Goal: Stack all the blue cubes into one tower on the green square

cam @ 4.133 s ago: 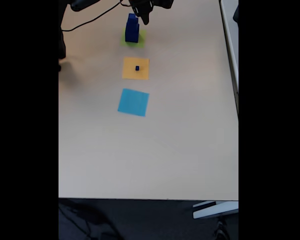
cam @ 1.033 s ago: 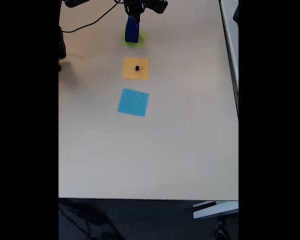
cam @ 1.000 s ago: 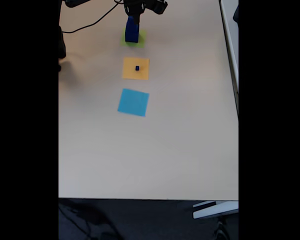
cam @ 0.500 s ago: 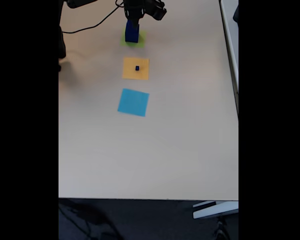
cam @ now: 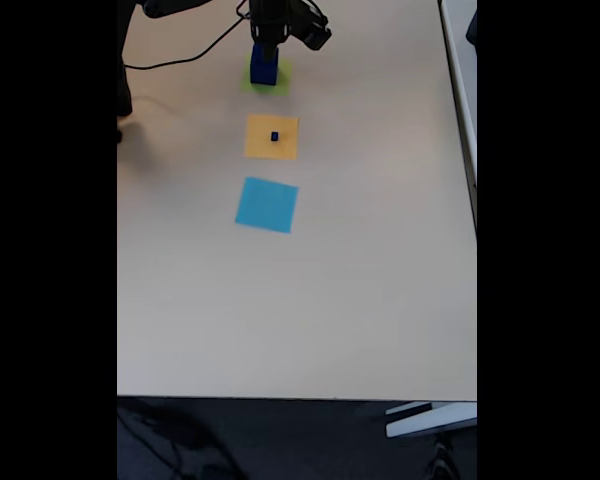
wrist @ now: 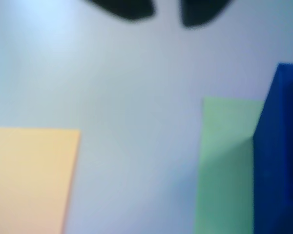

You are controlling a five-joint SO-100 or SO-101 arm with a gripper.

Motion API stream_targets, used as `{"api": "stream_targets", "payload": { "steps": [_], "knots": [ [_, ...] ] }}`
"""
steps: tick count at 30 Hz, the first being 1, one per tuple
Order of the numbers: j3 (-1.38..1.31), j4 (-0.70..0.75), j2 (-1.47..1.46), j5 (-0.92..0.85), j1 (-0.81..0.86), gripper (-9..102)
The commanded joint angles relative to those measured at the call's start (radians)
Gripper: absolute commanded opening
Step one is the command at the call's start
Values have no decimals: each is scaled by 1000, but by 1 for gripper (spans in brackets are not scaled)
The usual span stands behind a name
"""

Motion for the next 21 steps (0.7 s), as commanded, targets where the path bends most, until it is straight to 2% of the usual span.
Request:
{"api": "stream_targets", "payload": {
  "steps": [1, 21],
  "knots": [
    [-8, -12, 6, 15, -15, 0],
    [-28, -46, -40, 54, -51, 0]
  ]
}}
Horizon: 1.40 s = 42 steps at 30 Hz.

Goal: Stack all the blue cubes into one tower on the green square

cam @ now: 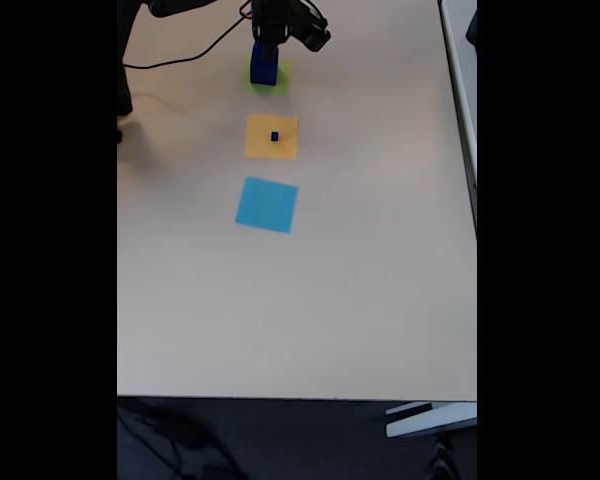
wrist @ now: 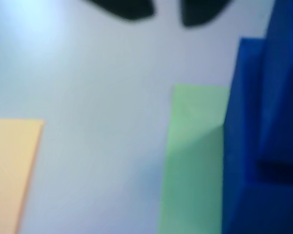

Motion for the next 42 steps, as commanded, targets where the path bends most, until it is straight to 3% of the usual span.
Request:
{"api": "stream_targets", "payload": {
  "steps": [1, 42],
  "knots": [
    [-28, -17, 11, 9, -9, 0],
    [-63, -54, -51, 26, -26, 0]
  ]
}}
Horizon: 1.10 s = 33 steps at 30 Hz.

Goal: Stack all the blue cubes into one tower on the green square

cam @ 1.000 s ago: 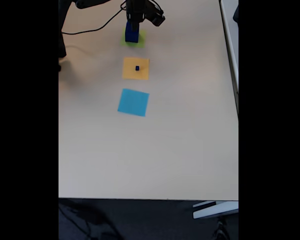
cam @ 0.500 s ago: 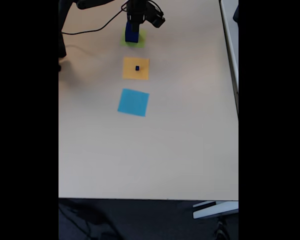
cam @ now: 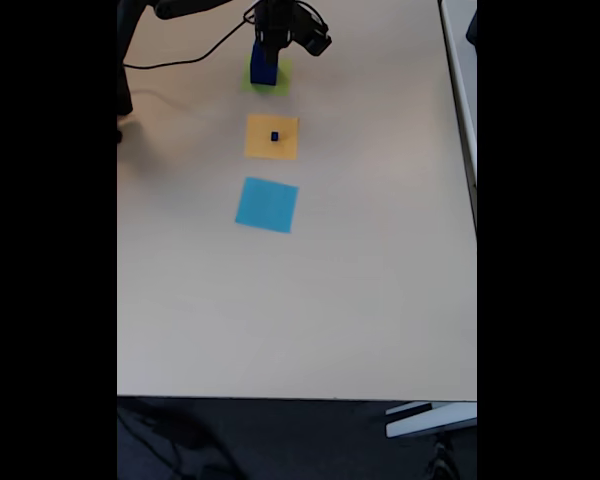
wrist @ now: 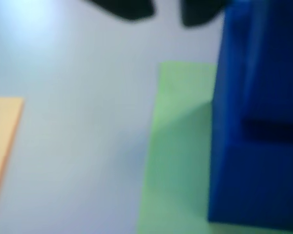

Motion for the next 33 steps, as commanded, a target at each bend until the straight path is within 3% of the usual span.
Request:
{"api": "stream_targets", "payload": {
  "steps": [1, 33],
  "knots": [
    [-60, -12, 9, 9, -9, 0],
    [-58, 15, 35, -31, 9, 0]
  ]
}}
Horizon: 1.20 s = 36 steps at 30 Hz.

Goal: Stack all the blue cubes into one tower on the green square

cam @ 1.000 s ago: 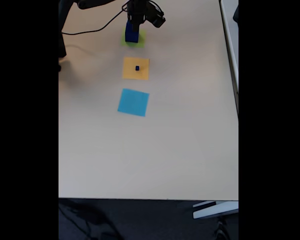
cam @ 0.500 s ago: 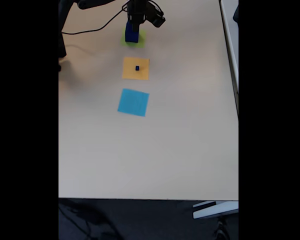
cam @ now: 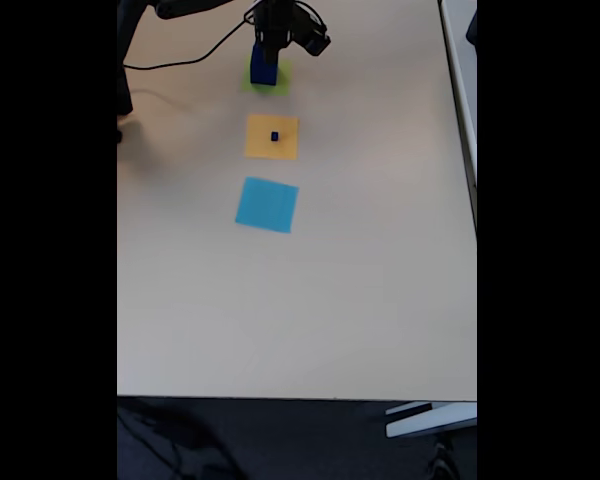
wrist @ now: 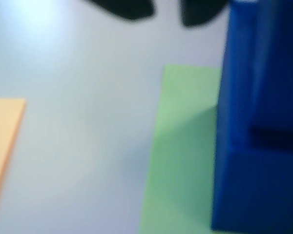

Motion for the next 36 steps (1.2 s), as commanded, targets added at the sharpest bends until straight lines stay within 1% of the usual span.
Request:
{"api": "stream_targets", "payload": {
  "steps": [1, 36],
  "knots": [
    [-58, 8, 38, -6, 6, 0],
    [-69, -3, 3, -14, -3, 0]
  ]
}}
